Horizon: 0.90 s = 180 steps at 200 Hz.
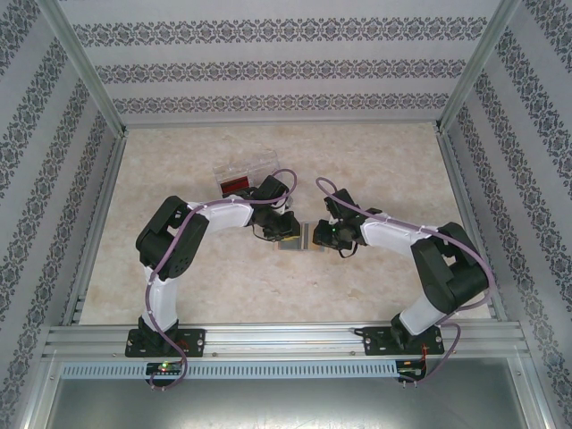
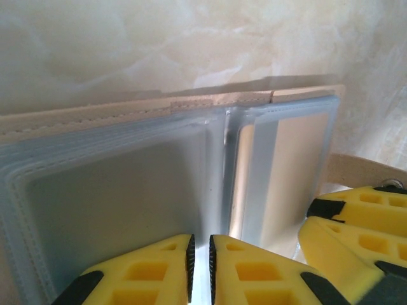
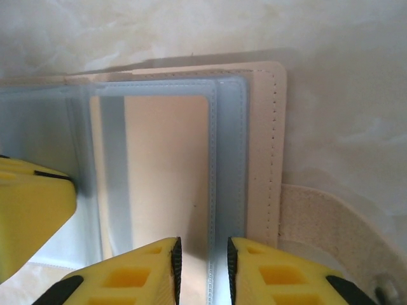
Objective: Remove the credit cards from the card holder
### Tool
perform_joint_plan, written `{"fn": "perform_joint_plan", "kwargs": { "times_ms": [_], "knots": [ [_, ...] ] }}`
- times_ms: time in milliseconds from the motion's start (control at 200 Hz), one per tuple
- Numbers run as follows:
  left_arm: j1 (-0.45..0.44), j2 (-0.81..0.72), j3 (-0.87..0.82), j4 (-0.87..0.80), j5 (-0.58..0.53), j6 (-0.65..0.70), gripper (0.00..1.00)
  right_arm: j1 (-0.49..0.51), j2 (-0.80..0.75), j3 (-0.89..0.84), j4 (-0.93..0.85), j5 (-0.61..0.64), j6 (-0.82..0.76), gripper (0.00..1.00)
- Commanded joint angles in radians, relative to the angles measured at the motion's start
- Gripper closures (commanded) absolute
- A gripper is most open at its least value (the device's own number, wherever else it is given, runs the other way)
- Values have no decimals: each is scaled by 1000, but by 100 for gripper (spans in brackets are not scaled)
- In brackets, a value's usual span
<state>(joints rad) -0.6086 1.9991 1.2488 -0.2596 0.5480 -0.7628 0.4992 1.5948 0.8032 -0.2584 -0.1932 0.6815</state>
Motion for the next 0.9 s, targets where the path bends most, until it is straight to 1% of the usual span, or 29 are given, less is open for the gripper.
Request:
{"fn": "perform_joint_plan", "kwargs": {
  "times_ms": [0, 100, 200, 345, 505, 619, 749, 814, 894],
  "knots": [
    [-7, 33, 5, -63, -41, 22, 82, -8, 27, 18, -4, -6, 1, 70],
    [-8, 33, 5, -63, -41, 21, 82, -9, 45, 18, 15, -36, 5, 70],
    [-7, 34, 3, -62, -44, 24, 82, -15, 42, 8, 66, -93, 20, 70],
    [-7, 32, 7, -61, -45, 24, 84, -33, 3, -15, 148, -173, 46, 70],
    [-5, 3, 20, -66, -52, 27, 84, -42, -33, -21, 180, -234, 59, 70],
    [6, -54, 24, -80, -76, 29, 79, -42, -42, -27, 214, -278, 74, 69],
    [32, -131, -3, -106, -146, 25, 73, -35, -34, -26, 257, -323, 94, 69],
    [48, -166, -30, -121, -186, 25, 72, -27, -24, -19, 270, -329, 100, 68],
    [74, -202, -68, -121, -209, 17, 71, -17, -2, -2, 285, -338, 108, 67]
  ]
}}
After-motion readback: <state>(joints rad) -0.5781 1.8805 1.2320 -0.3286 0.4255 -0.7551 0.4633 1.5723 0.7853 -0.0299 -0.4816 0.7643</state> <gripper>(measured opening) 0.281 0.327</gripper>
